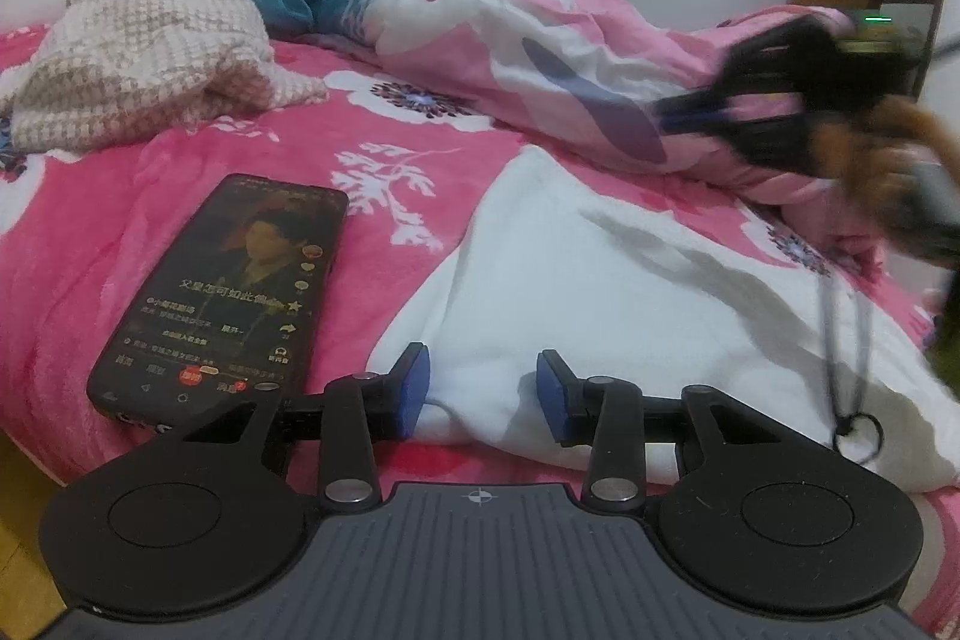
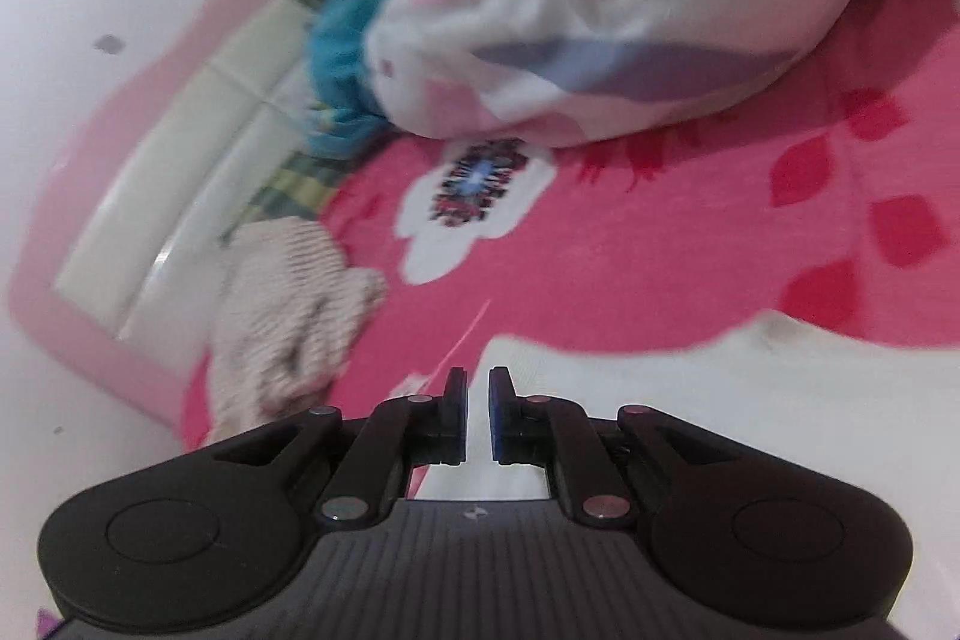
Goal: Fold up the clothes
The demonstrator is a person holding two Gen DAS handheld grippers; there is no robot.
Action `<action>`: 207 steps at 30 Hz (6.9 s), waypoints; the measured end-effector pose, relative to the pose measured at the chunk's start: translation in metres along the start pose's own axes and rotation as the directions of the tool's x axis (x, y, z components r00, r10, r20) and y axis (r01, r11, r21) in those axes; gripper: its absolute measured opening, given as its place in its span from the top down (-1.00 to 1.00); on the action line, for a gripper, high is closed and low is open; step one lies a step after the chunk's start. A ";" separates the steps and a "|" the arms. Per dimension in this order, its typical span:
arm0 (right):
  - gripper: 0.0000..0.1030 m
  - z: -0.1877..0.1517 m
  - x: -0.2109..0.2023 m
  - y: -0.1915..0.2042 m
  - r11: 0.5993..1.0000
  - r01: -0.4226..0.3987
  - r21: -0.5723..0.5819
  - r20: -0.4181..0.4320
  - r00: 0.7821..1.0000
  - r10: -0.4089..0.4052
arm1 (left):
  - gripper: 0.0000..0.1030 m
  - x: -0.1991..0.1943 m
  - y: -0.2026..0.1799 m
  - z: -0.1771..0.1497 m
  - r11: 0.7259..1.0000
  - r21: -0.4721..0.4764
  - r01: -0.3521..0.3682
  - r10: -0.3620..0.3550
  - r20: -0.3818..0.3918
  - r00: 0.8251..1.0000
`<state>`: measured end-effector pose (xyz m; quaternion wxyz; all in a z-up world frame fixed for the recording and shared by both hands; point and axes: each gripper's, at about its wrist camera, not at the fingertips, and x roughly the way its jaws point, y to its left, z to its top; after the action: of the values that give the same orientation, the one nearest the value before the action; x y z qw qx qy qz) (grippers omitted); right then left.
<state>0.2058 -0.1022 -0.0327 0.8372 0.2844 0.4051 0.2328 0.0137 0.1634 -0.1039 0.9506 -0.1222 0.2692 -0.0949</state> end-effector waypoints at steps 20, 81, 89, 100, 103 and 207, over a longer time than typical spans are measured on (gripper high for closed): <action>0.67 -0.125 -0.129 0.029 0.957 0.052 -0.284 0.045 0.998 -0.041 | 0.01 -0.037 -0.022 -0.004 0.993 -0.113 -0.027 0.019 -0.073 0.997; 0.76 -0.156 -0.077 0.056 0.877 0.026 -0.479 0.256 0.960 0.111 | 0.54 0.144 0.015 0.090 0.653 -0.748 0.118 -0.454 -0.262 0.851; 0.76 -0.156 -0.125 0.032 0.903 0.099 -0.417 0.400 0.913 0.085 | 0.68 0.133 -0.075 0.129 0.818 -0.549 0.172 -0.388 -0.306 0.869; 0.76 -0.180 -0.240 -0.042 0.925 0.311 -0.220 0.646 0.756 -0.101 | 0.70 0.149 -0.282 0.107 0.925 -0.199 0.323 -0.379 -0.443 0.812; 0.76 -0.192 -0.266 -0.075 0.938 0.327 -0.115 0.673 0.720 -0.169 | 0.71 0.160 -0.336 0.081 0.925 -0.105 0.366 -0.368 -0.496 0.787; 0.93 -0.054 -0.242 -0.156 0.853 0.523 -0.002 0.448 0.763 -0.466 | 0.43 0.031 -0.198 -0.025 0.839 0.300 0.454 -0.384 -0.267 0.884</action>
<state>0.0510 -0.3509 -0.0321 0.9533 0.1577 0.2543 -0.0401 0.0039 -0.0375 -0.0835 0.8813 0.0049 0.3062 -0.3598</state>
